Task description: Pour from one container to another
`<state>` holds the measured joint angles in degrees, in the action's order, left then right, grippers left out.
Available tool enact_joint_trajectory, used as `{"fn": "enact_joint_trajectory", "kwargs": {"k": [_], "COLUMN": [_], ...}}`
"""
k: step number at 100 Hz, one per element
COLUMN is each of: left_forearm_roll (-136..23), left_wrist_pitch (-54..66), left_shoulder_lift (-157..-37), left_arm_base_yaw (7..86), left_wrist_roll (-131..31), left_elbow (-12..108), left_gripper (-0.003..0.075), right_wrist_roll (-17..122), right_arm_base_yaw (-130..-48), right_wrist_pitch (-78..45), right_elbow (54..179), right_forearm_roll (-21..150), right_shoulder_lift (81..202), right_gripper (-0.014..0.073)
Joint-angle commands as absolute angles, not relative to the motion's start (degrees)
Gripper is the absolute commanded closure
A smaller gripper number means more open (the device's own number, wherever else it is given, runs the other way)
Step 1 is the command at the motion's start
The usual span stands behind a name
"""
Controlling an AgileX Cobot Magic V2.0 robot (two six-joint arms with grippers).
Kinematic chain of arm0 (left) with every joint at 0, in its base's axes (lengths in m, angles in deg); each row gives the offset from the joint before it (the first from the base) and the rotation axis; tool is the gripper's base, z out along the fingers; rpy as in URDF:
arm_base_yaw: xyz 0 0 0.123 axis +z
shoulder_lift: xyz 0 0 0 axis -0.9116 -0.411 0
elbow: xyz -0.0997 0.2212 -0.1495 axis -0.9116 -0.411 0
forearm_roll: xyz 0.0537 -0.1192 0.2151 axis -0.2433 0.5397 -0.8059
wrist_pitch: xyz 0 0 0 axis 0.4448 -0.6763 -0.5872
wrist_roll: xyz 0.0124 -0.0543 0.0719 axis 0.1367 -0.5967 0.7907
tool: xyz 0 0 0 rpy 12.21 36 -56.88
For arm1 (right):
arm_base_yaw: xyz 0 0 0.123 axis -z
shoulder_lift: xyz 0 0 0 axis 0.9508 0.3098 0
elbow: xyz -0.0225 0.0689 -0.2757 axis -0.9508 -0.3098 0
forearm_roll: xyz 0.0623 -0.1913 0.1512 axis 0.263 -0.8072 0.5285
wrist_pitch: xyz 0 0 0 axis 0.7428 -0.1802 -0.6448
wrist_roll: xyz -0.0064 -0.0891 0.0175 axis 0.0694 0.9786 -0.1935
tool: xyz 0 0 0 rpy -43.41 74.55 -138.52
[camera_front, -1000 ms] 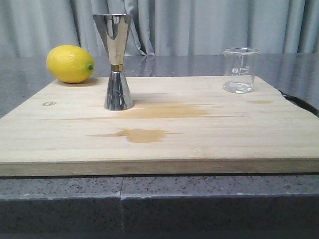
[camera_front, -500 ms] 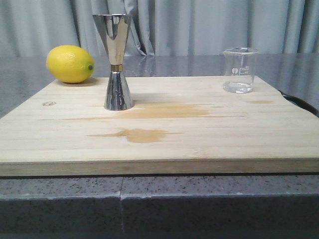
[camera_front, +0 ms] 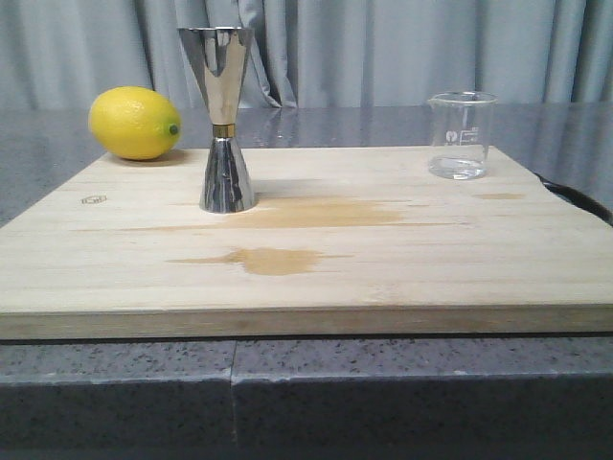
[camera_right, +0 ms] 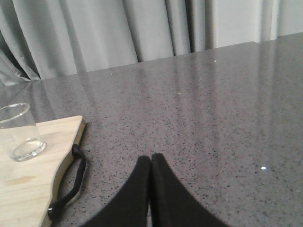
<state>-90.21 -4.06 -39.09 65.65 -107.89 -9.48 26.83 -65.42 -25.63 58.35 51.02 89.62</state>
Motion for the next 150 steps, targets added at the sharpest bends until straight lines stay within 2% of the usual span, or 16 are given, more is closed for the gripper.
{"fn": "enact_joint_trajectory", "kwargs": {"k": [1,13,29,50,150], "left_forearm_roll": [-90.3,-90.3,-90.3,-90.3,-90.3], "left_wrist_pitch": [-8.2,-8.2,-8.2,-8.2,-8.2], "left_shoulder_lift": [-37.7,-37.7,-37.7,-37.7,-37.7], "left_arm_base_yaw": [65.2,65.2,65.2,65.2,65.2], "left_wrist_roll": [-108.5,-108.5,-108.5,-108.5,-108.5], "left_elbow": [-9.8,-9.8,-9.8,-9.8,-9.8], "left_gripper": [0.0739,0.0739,0.0739,0.0739,0.0739], "right_wrist_roll": [25.8,25.8,24.8,21.8,21.8], "right_arm_base_yaw": [-65.6,-65.6,-65.8,-65.8,-65.8], "right_wrist_pitch": [-31.7,-30.5,-31.0,-25.4,-26.8], "right_elbow": [58.0,56.2,53.7,53.7,53.7], "right_forearm_roll": [50.0,50.0,48.9,46.3,46.2], "right_shoulder_lift": [86.3,81.0,81.3,81.3,81.3], "right_gripper": [0.0665,0.0665,0.0665,0.0665,0.0665]}}
